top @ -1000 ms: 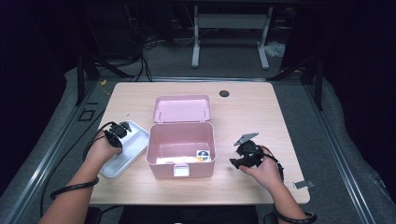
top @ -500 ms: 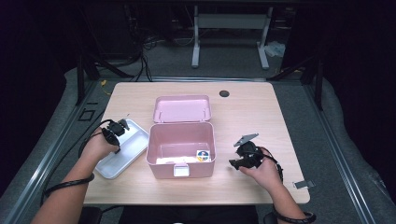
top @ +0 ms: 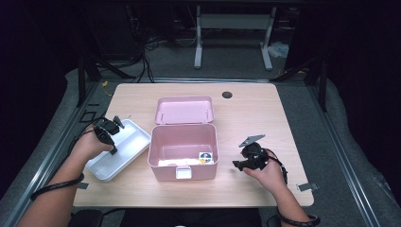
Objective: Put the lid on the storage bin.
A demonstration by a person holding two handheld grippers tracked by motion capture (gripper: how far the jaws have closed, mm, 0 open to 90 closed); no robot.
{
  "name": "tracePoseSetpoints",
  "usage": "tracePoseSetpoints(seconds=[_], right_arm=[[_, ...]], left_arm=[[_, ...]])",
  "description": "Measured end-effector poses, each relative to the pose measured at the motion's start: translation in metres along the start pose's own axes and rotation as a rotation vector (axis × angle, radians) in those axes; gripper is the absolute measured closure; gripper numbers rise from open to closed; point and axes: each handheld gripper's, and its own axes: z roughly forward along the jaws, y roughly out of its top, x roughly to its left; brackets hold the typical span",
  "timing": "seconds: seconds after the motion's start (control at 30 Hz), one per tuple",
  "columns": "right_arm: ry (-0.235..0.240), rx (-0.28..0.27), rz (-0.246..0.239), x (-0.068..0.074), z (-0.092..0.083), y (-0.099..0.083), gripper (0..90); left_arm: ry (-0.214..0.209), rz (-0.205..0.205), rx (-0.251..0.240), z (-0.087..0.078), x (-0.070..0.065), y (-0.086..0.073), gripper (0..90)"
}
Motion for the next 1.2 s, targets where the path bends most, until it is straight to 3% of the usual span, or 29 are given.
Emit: tracePoseSetpoints(seconds=[0.43, 0.9, 1.2], right_arm=[[0.008, 0.002, 0.007, -0.001, 0.001, -0.001, 43.5], [0.01, -0.001, 0.013, -0.002, 0.001, -0.001, 43.6], [0.014, -0.001, 0.013, -0.001, 0.001, -0.001, 43.5]], left_arm=[[-0.032, 0.027, -0.023, -0.026, 0.0, -0.004, 89.2], [0.036, 0.093, -0.056, -0.077, -0.007, -0.002, 89.2], [0.021, 0.147, -0.101, -0.102, -0.017, 0.003, 89.2]])
